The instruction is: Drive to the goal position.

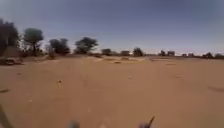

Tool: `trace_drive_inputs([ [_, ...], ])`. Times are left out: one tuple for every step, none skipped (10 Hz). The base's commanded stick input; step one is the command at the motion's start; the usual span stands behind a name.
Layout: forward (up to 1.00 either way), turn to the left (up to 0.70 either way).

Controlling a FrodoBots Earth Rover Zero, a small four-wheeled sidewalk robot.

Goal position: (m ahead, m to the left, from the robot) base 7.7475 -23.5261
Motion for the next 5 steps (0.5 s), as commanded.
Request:
trace_drive_inputs([
  [0.7,0.0],
  [0.7,0.0],
  [0.7,0.0],
  [0.7,0.0],
  [0.7,0.0],
])
